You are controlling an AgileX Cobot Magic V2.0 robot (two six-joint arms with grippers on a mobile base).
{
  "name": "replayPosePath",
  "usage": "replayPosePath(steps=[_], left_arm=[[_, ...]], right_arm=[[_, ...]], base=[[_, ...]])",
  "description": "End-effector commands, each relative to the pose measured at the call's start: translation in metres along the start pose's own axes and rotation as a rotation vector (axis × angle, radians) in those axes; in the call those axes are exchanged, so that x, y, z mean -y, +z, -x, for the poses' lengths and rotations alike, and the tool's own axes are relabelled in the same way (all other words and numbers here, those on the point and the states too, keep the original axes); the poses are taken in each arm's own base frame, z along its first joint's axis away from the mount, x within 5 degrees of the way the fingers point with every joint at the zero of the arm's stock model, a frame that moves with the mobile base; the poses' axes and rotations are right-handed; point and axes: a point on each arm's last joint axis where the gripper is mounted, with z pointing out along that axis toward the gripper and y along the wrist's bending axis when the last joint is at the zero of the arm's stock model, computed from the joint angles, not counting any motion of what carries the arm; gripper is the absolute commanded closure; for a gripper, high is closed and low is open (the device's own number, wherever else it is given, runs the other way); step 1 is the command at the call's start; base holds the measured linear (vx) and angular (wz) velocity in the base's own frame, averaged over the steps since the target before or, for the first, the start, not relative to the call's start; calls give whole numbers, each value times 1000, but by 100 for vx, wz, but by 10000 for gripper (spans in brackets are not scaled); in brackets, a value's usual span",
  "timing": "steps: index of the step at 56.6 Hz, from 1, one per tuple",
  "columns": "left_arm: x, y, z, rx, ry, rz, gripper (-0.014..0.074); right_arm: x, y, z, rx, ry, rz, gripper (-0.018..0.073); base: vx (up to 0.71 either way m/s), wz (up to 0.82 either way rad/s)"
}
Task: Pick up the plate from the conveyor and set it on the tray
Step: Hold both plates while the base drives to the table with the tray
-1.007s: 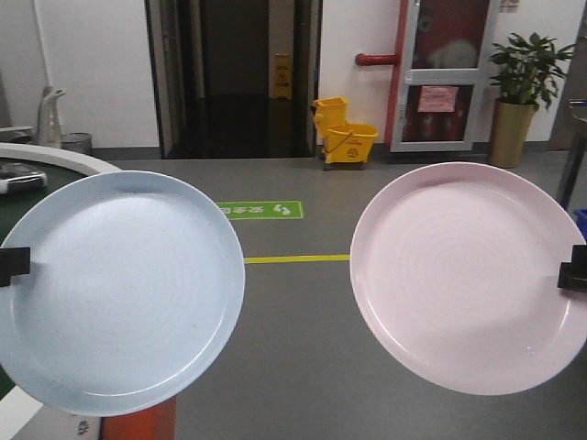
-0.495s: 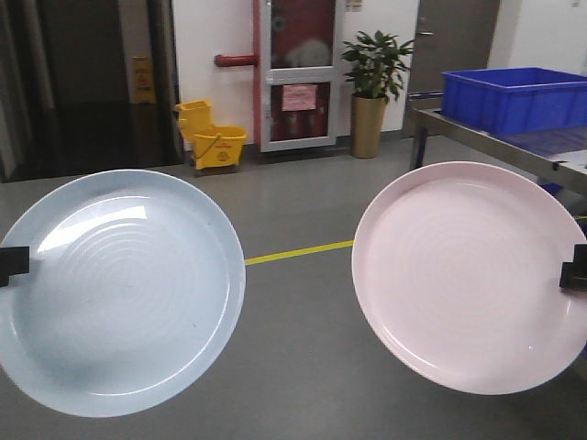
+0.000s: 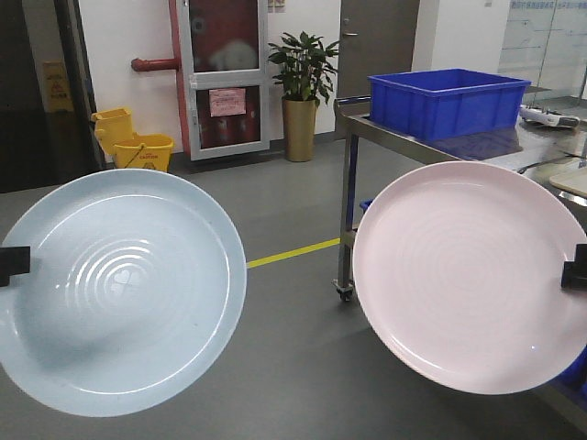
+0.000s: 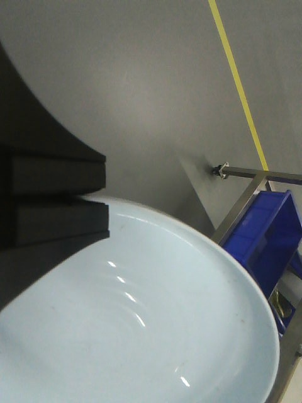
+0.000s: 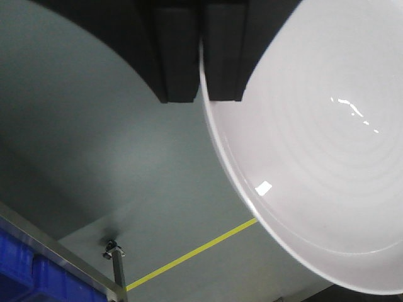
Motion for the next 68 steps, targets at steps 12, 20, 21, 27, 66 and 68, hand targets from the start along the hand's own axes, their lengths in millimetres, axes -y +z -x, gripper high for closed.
replayPosePath(steps=[12,20,21,27,66,68], left_arm=[[5,-10,14,115,-20,-22,602],[5,-10,14,115,-20,-22,602],[5,-10,14,115,-20,-22,602],[5,-10,14,115,-20,-22,602],[5,-10,14,115,-20,-22,602],[5,-10,14,115,-20,-22,602]], right_arm=[[-5,-12,14,124,-2,17,568],[-5,-12,14,121,-2,18,568],[-5,-12,14,123,-2,17,568],[-5,-12,15,128,-1,17,568],[-5,-12,15,126,-2,17,568],[-5,-12,15,126,-2,17,568]], base=[[43,5],[48,11],[49,11],[49,10],[51,-32],[50,-70]])
